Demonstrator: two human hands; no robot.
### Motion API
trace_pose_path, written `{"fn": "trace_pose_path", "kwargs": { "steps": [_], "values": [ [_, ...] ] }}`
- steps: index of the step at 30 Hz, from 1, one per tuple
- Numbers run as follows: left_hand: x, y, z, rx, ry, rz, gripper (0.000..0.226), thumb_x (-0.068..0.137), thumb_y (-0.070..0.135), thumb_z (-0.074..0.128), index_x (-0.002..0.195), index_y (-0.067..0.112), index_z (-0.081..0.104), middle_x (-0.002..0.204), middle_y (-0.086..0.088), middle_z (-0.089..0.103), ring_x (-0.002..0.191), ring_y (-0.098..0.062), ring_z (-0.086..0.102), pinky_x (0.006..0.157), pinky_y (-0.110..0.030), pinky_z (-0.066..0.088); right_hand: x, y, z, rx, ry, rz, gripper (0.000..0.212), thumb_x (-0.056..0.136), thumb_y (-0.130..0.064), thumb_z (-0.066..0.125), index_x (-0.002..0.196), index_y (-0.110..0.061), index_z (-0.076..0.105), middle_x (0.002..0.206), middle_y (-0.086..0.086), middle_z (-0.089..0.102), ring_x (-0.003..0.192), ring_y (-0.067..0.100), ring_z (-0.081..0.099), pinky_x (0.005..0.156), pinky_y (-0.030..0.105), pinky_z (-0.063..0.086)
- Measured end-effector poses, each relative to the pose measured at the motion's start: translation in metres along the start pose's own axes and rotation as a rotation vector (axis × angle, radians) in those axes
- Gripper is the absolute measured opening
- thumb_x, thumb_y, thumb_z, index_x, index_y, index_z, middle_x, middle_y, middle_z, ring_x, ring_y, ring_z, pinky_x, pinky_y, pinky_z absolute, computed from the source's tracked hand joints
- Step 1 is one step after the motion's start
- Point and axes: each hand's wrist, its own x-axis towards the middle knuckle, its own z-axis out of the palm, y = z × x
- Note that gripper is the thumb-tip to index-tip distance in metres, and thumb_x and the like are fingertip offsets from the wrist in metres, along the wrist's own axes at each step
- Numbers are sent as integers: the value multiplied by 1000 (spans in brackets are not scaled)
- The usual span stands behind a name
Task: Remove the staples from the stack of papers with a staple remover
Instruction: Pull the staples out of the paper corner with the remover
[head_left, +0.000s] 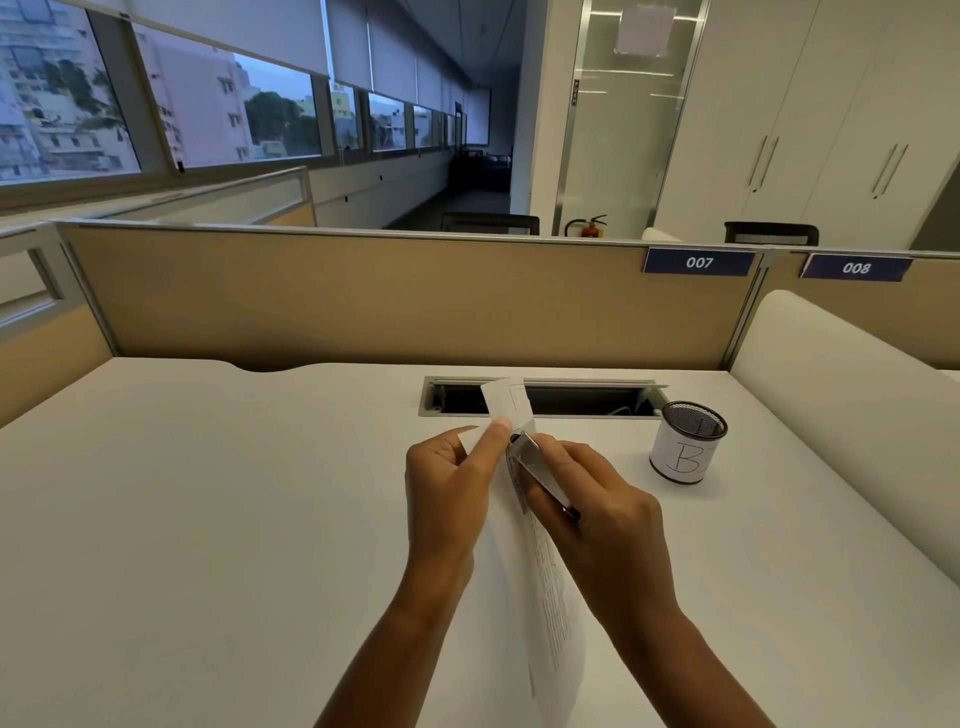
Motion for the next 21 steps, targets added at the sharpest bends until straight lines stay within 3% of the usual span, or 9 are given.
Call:
{"fn": "trace_pose_path", "kwargs": {
  "steps": [4, 10, 12, 16, 19, 21],
  "values": [
    [3, 0, 1, 65, 24, 9, 24, 80, 22, 59, 58, 14, 56, 65, -10, 59, 71, -41, 58, 73, -43, 54, 0, 3, 1, -66, -22, -42, 40, 65, -20, 61, 97, 3, 68, 84, 15, 75, 62, 24, 72, 60, 23, 55],
    [6, -11, 4, 104, 52, 1, 29, 79, 21, 60, 51, 20, 53, 54, -1, 54, 54, -17, 51, 59, -24, 47, 1, 9, 6, -103, -48, -81, 38, 63, -17, 63, 95, 4, 69, 83, 15, 75, 61, 25, 72, 59, 25, 56],
    [7, -12, 5, 108, 58, -2, 29, 79, 22, 61, 51, 19, 53, 54, -1, 55, 55, -18, 54, 58, -21, 47, 0, 11, 7, -110, -70, -119, 37, 64, -17, 66, 94, 3, 69, 83, 15, 75, 61, 24, 72, 58, 23, 56],
    [15, -8, 5, 96, 43, 10, 26, 78, 25, 63, 54, 15, 56, 63, -6, 62, 66, -30, 63, 64, -33, 55, -10, 10, 12, -132, -159, -172, 37, 65, -23, 65, 97, -3, 70, 100, 19, 72, 65, 23, 73, 58, 23, 57],
    [19, -3, 2, 35, 39, 2, 25, 77, 25, 62, 54, 18, 54, 66, 1, 62, 67, -21, 63, 54, -23, 54, -9, 10, 13, -28, -176, -97, 40, 66, -25, 62, 99, -5, 69, 108, 19, 69, 75, 28, 73, 63, 27, 57],
    [19, -2, 0, -33, 12, -37, 19, 77, 25, 60, 59, 22, 55, 73, 4, 62, 73, -22, 62, 55, -20, 53, -4, 10, 11, 96, -156, -8, 40, 70, -26, 61, 102, -4, 67, 110, 19, 68, 83, 30, 71, 68, 31, 58]
  ]
}}
